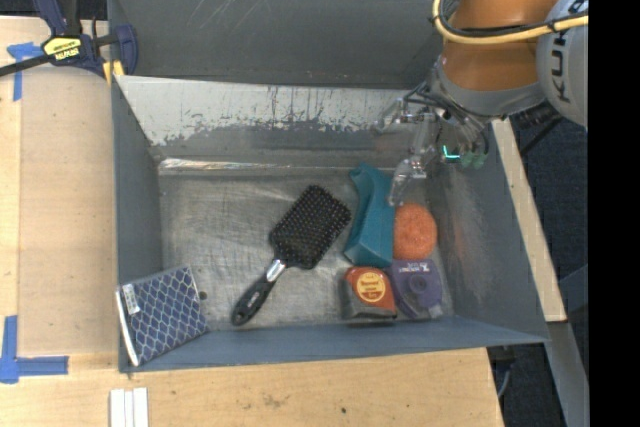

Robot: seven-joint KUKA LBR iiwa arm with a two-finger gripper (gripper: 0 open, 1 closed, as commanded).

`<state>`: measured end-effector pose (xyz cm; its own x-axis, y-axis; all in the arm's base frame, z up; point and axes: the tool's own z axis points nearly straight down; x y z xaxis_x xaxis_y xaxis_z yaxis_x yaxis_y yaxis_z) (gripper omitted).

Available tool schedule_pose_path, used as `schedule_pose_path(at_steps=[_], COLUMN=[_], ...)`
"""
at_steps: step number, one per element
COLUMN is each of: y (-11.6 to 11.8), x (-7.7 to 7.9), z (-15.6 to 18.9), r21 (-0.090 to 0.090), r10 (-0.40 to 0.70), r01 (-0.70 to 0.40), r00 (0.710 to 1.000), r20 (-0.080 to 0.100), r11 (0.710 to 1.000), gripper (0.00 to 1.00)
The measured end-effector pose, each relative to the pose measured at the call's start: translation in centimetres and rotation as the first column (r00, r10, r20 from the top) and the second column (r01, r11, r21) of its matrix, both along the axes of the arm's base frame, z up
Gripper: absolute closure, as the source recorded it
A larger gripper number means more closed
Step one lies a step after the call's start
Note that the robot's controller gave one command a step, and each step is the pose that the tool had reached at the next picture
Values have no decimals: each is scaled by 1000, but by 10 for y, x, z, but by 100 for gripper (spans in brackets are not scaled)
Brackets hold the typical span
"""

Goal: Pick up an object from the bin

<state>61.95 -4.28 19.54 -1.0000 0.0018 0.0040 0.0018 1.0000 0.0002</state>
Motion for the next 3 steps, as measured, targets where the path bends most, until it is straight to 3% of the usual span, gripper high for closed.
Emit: schedule_pose_path(at_steps=[1,2,3], y=[0,12,12], x=[2,2,1], z=[5,-118,-119], r21=[-1,-4,-4], r10=[1,289,289], r01=[-1,-289,-289], r00=[1000,957,957], r20=[8,32,28], r11=[1000,957,957], gripper=[0,100,0])
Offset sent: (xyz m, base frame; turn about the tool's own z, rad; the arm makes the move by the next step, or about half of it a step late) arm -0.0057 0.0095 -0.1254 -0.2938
